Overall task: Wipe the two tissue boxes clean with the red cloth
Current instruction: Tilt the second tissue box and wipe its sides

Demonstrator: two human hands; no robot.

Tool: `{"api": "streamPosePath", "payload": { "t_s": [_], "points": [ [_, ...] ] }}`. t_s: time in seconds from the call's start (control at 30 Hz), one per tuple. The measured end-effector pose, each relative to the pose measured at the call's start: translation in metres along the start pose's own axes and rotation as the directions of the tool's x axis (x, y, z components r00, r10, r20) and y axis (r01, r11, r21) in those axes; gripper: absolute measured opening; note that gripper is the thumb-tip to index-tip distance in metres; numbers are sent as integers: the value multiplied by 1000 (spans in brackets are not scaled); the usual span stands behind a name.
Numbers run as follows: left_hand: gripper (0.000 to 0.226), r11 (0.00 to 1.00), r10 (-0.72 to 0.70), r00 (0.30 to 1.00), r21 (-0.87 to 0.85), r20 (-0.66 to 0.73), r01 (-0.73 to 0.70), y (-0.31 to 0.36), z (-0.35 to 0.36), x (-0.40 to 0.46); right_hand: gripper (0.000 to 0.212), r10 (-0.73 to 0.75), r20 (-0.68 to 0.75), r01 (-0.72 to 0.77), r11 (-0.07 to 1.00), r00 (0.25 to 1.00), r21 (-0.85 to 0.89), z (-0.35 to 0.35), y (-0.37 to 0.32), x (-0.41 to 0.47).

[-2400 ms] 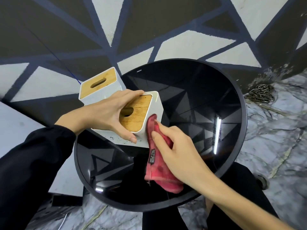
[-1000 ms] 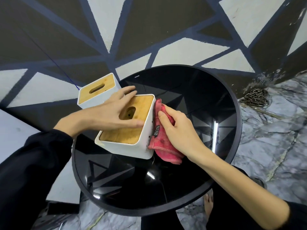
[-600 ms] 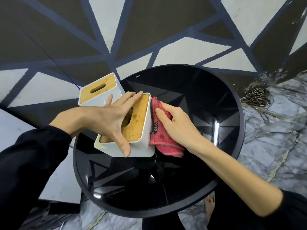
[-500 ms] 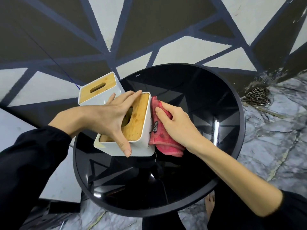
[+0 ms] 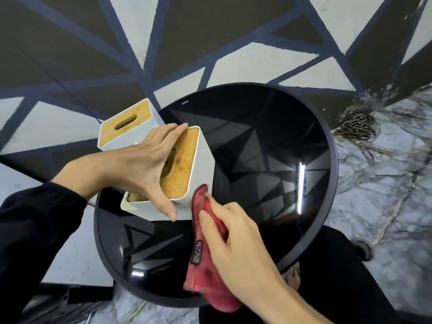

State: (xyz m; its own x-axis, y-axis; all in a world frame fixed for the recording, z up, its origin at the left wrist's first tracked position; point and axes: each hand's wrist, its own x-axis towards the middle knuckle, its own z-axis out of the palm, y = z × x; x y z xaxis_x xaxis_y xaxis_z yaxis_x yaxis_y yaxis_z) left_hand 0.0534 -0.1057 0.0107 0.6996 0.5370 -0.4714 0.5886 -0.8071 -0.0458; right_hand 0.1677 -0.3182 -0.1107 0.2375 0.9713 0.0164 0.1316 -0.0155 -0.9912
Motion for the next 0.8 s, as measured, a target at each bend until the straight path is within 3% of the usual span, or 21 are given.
{"api": "streamPosePath", "payload": {
  "t_s": [0.2,0.33,0.5,0.67,0.8],
  "points": [
    [175,999,-10,1000,-33,-3,10,3,0,-3,29,-53,-134,37,992,990,-123,-13,7,86],
    [171,1000,-4,1000,-13,-2,4,4,0,-2,37,63,-101,-76,988,993,-133,-30,6,129],
    [172,1000,-6,1000,-21,-20,5,4,2,-2,40,111,-27,-114,978,993,-172,-25,9,86],
    [171,1000,5,1000,-27,-20,-5,2,3,0,41,69,64,-61,990,996,-127,-12,9,22],
    [170,1000,12,1000,-17,-23,-12,2,4,1,44,83,57,-76,992,995,-105,-9,6,17]
  ]
}}
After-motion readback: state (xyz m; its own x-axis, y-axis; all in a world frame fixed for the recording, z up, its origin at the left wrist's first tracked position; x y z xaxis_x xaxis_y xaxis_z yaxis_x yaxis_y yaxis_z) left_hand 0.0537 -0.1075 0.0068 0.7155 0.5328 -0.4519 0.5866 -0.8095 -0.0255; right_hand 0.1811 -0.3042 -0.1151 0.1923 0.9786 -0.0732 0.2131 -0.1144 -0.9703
